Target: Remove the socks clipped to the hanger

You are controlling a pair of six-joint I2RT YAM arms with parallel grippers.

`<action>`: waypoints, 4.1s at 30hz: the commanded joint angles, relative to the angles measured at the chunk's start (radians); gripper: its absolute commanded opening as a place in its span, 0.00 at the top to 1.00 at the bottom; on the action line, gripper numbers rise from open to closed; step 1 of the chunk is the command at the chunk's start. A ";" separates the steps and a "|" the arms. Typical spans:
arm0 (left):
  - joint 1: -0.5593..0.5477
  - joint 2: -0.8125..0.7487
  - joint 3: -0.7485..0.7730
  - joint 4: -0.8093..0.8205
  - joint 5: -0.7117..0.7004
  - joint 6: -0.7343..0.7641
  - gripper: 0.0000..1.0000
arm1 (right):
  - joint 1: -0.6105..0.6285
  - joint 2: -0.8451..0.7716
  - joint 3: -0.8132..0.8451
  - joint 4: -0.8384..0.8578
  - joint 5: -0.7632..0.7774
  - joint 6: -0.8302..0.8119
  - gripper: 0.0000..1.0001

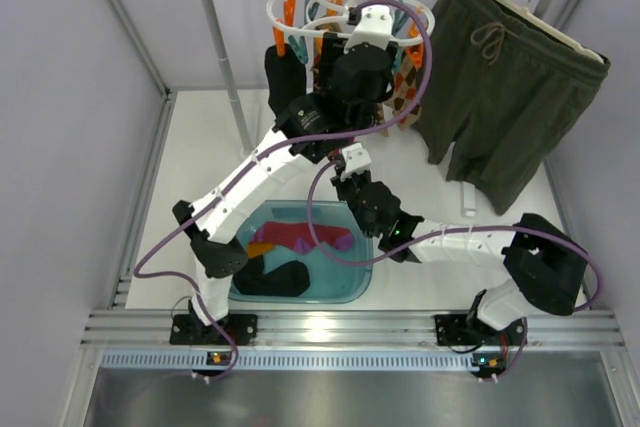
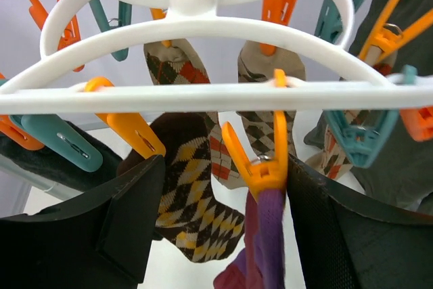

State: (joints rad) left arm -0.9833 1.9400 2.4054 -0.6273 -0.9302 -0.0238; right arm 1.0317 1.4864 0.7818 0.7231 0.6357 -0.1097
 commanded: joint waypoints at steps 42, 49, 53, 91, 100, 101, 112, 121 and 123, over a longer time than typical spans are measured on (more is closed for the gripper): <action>0.048 -0.468 -0.475 0.101 0.334 -0.250 0.01 | 0.120 -0.568 -0.009 -0.697 -0.709 -0.007 1.00; 0.044 -0.739 -0.807 0.089 0.237 -0.309 0.01 | 0.120 -0.465 0.008 -0.663 -0.778 0.041 0.99; 0.044 -0.843 -0.911 0.031 0.143 -0.323 0.02 | 0.120 -0.330 0.031 -0.639 -0.801 0.084 0.93; 0.200 -0.845 -1.336 0.453 0.541 -0.333 0.01 | -0.320 -0.354 0.269 -0.675 -0.623 0.229 0.01; 0.379 -0.601 -1.514 1.060 0.922 -0.242 0.02 | -0.321 -0.586 0.211 -0.750 -0.884 0.239 0.01; 0.379 -0.552 -1.497 1.080 0.926 -0.232 0.01 | -0.321 -0.606 0.206 -0.764 -0.896 0.239 0.01; 0.374 -0.336 -1.349 1.183 0.909 -0.225 0.49 | -0.321 -0.701 0.188 -0.784 -0.869 0.248 0.00; 0.143 -0.346 -1.352 1.207 0.422 -0.122 1.00 | -0.320 -0.560 0.445 -0.847 -0.702 0.354 0.12; 0.101 -0.332 -1.339 1.207 0.360 -0.085 1.00 | -0.320 -0.526 0.513 -0.907 -0.676 0.344 0.14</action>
State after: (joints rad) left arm -0.8150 1.6112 1.0195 0.4942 -0.3763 -0.1772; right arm 0.7216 0.9348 1.1667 -0.1314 -0.1055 0.2092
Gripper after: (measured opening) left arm 0.031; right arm 0.870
